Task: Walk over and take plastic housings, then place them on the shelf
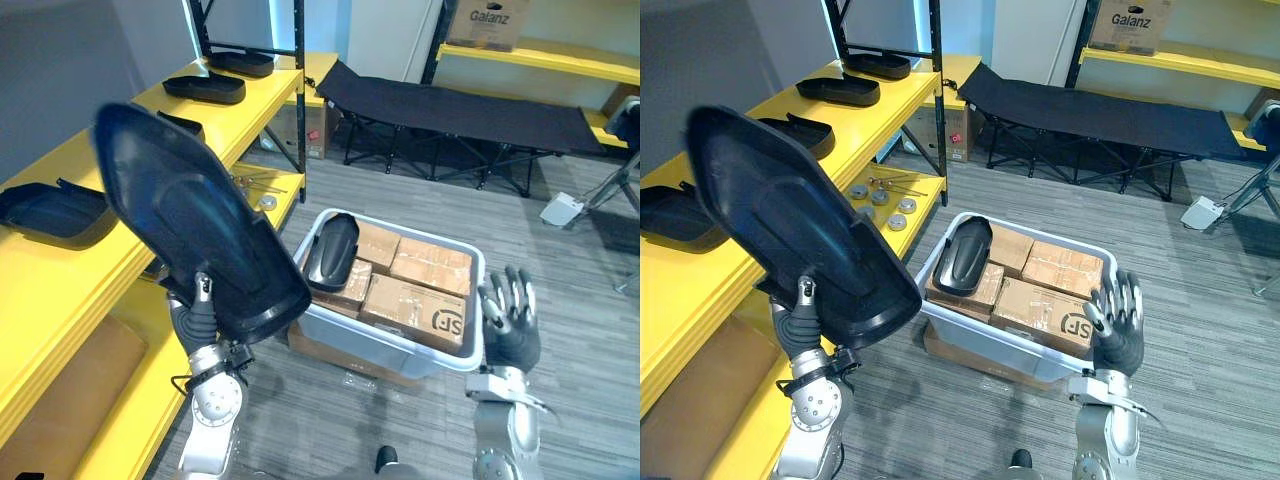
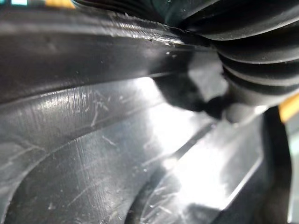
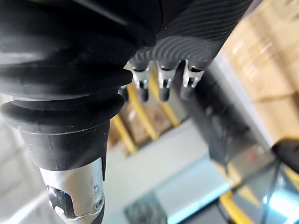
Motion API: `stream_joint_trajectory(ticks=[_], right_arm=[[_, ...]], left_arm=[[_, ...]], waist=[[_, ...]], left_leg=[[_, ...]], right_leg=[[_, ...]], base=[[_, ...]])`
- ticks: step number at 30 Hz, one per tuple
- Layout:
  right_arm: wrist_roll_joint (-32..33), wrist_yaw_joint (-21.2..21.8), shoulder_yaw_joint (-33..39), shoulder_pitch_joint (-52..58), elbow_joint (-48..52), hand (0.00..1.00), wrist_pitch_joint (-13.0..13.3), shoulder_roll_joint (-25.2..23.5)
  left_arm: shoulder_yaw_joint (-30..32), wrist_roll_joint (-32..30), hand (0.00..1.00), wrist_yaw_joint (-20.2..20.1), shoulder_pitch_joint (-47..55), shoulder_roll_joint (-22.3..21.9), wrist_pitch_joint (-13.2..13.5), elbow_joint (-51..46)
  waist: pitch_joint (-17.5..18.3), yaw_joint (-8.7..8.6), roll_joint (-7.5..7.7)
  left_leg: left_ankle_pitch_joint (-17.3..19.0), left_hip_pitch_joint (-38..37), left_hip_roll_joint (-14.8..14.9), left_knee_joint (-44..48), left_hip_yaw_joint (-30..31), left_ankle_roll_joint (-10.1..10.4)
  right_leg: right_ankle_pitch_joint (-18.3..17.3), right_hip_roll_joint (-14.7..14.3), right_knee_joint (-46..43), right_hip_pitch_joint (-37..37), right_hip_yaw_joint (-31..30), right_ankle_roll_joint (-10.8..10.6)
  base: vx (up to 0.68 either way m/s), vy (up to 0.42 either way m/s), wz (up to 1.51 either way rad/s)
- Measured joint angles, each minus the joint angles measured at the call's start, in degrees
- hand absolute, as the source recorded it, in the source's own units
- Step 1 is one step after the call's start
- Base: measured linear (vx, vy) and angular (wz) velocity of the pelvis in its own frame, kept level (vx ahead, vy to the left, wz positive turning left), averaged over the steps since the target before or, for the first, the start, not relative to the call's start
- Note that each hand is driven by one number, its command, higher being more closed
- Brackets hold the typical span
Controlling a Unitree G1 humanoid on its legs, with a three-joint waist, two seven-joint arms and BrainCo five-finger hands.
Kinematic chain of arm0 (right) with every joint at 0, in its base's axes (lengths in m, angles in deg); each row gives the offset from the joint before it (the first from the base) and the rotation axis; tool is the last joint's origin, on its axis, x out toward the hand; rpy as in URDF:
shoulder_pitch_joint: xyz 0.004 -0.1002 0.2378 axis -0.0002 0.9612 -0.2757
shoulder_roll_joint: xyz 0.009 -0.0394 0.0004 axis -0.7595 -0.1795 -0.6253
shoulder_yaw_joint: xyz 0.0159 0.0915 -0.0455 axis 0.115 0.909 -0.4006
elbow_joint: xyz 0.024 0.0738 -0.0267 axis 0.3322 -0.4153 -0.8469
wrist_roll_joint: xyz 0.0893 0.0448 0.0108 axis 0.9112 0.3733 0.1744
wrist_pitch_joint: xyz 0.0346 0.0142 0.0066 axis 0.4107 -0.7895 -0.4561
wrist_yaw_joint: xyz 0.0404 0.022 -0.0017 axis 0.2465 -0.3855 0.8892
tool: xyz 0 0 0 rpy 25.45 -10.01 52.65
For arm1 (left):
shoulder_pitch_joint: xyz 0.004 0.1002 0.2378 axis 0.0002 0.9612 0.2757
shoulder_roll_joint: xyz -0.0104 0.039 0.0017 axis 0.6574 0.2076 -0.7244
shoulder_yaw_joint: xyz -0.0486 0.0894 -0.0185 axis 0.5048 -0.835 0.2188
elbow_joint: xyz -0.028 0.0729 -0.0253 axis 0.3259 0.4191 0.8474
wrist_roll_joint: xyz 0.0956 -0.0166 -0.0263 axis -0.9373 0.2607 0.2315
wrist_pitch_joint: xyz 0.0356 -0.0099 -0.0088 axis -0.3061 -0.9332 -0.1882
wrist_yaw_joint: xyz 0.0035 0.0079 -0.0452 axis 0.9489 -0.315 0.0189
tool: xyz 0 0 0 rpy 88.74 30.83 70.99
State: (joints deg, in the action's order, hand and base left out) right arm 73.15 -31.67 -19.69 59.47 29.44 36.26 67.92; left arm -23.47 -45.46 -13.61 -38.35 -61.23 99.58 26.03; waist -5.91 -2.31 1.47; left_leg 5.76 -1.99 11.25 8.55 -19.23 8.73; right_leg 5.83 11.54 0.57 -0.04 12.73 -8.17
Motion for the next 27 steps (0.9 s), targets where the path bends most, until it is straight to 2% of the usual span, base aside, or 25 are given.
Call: stream_joint_trajectory(ticks=[3,7,9,10,11,12,13,15,16,19,20,21,22,23,25,27], right_arm=[[0.0,3.3,-0.4,-1.5,-0.4,0.0,-1.8,0.0],[-0.6,5.8,-3.4,-6.1,-3.9,0.0,-4.6,0.9],[-3.1,6.1,-6.3,-9.4,-6.3,0.0,-5.6,1.6],[-4.2,6.1,-7.1,-10.1,-6.8,0.0,-5.6,1.8],[-6.0,6.0,-8.4,-11.9,-7.3,0.0,-5.5,2.1],[-6.7,5.9,-8.9,-13.0,-7.7,0.0,-5.3,2.1],[-6.7,5.6,-9.7,-15.7,-8.2,0.0,-5.3,2.3],[-6.2,5.7,-10.2,-18.9,-8.3,0.0,-5.2,2.3],[-6.2,5.7,-10.2,-20.0,-8.2,0.0,-5.1,2.4],[-6.6,3.3,-10.6,-21.5,-7.8,0.0,-5.9,2.3],[-7.5,1.9,-11.2,-21.2,-7.6,0.0,-7.3,2.3],[-8.7,0.9,-10.9,-20.3,-7.0,0.0,-7.9,2.3],[-9.2,0.4,-10.3,-19.2,-6.3,0.0,-8.1,2.4],[-10.8,-0.7,-9.1,-16.5,-4.8,0.0,-8.5,3.2],[-11.1,-0.8,-8.9,-15.1,-4.7,0.0,-8.9,3.2],[-11.8,0.3,-8.9,-14.8,-4.5,0.0,-8.9,3.1]], left_arm=[[1.4,-0.2,1.0,1.1,1.1,-1.0,0.7,-4.7],[7.2,-0.6,1.0,2.7,2.2,-1.2,0.1,-8.8],[14.3,-0.6,1.0,2.9,4.8,-2.5,-1.0,-11.5],[16.0,-0.6,1.0,3.1,5.6,-2.9,-1.0,-11.8],[19.7,-0.3,1.0,3.1,7.5,-3.8,-1.0,-12.4],[21.2,0.1,1.0,3.0,8.4,-4.0,-1.0,-12.4],[24.3,0.6,1.0,2.3,10.1,-4.4,-1.0,-12.5],[27.2,0.7,1.0,1.2,11.7,-5.3,-0.8,-12.7],[27.8,0.7,1.0,0.3,12.2,-5.8,-0.7,-13.1],[28.7,1.2,1.0,-4.7,12.4,-5.8,0.5,-13.8],[28.7,3.5,1.0,-8.2,12.3,-5.8,1.1,-14.8],[28.1,4.6,1.0,-10.5,11.3,-5.6,1.5,-15.0],[27.4,4.8,1.0,-12.1,10.4,-5.3,1.7,-15.1],[24.9,5.2,1.0,-15.6,9.0,-5.3,2.1,-15.1],[23.2,5.1,1.0,-17.2,9.2,-4.9,2.5,-15.2],[22.4,5.1,1.0,-17.4,9.2,-4.0,2.4,-15.2]], waist=[[0.4,0.42,-0.93],[0.4,2.81,-0.99],[0.3,5.4,-0.98],[0.3,6.19,-0.98],[0.3,8.18,-0.69],[0.2,8.71,-0.51],[0.2,10.22,-0.25],[0.0,12.13,0.1],[0.0,12.62,0.08],[-0.2,12.76,0.38],[-0.1,12.12,0.58],[-0.5,10.33,0.71],[-0.7,9.32,0.67],[-1.0,8.29,-0.07],[-1.7,8.71,-0.2],[-2.1,8.68,-0.04]], left_leg=[[0.1,0.2,-0.1,0.0,1.5,0.0],[0.1,1.9,-0.5,0.4,6.8,0.0],[-0.5,2.8,-1.1,0.7,11.1,-0.1],[-0.6,3.0,-1.3,0.6,12.3,-0.2],[-1.0,3.1,-2.2,0.1,14.3,-0.3],[-1.2,3.0,-2.5,-0.1,15.1,-0.4],[-1.5,3.3,-3.1,-0.4,16.2,-0.5],[-1.6,3.6,-4.0,-0.4,17.5,-0.6],[-1.6,4.0,-4.2,-0.3,18.4,-0.6],[-2.5,5.5,-4.7,-0.5,20.6,-0.8],[-3.3,7.7,-5.1,-0.7,20.1,-1.5],[-3.4,9.0,-4.0,-0.7,15.9,-3.1],[-4.0,9.3,-2.9,-0.4,12.1,-3.4],[-7.9,10.2,-1.2,-0.3,5.4,-2.5],[-8.4,10.0,-3.0,-1.1,6.0,-2.9],[-8.1,9.9,-3.6,-0.9,6.0,-3.3]], right_leg=[[0.1,0.1,0.5,-1.1,1.6,-0.1],[0.1,0.1,2.1,-4.7,7.2,-0.1],[0.1,0.1,2.5,-7.0,11.6,-0.1],[0.1,0.1,2.6,-7.7,12.7,-0.1],[-0.1,0.4,3.3,-9.5,14.9,-0.3],[-0.3,0.5,3.5,-10.0,15.8,-0.4],[-0.8,0.9,3.5,-10.6,17.0,-0.8],[-1.7,1.4,3.5,-11.4,18.0,-1.7],[-1.9,1.5,3.3,-11.6,18.9,-1.5],[-2.7,1.7,2.6,-12.1,22.3,-1.6],[-3.0,2.0,2.2,-12.6,25.3,-1.8],[-3.3,2.4,1.7,-13.3,28.4,-2.1],[-3.4,2.5,1.3,-13.8,30.3,-2.1],[-3.6,3.4,-0.6,-14.0,33.4,-2.4],[-3.8,5.4,-2.5,-13.8,33.5,-2.2],[-4.6,6.5,-4.5,-13.1,31.7,-1.1]], base=[[0.05,0.008,0.23],[0.02,0.008,0.64],[0.03,0.03,0.91],[0.02,0.024,0.99],[0.02,0.021,0.76],[0.02,0.025,0.8],[0.01,0.021,0.46],[0.0,0.022,0.45],[-0.01,0.018,0.6],[-0.01,0.006,0.55],[0.0,0.002,1.01],[0.02,0.012,1.32],[0.05,0.065,1.63],[0.06,0.108,1.2],[0.05,0.177,0.56],[0.02,0.134,0.09]])
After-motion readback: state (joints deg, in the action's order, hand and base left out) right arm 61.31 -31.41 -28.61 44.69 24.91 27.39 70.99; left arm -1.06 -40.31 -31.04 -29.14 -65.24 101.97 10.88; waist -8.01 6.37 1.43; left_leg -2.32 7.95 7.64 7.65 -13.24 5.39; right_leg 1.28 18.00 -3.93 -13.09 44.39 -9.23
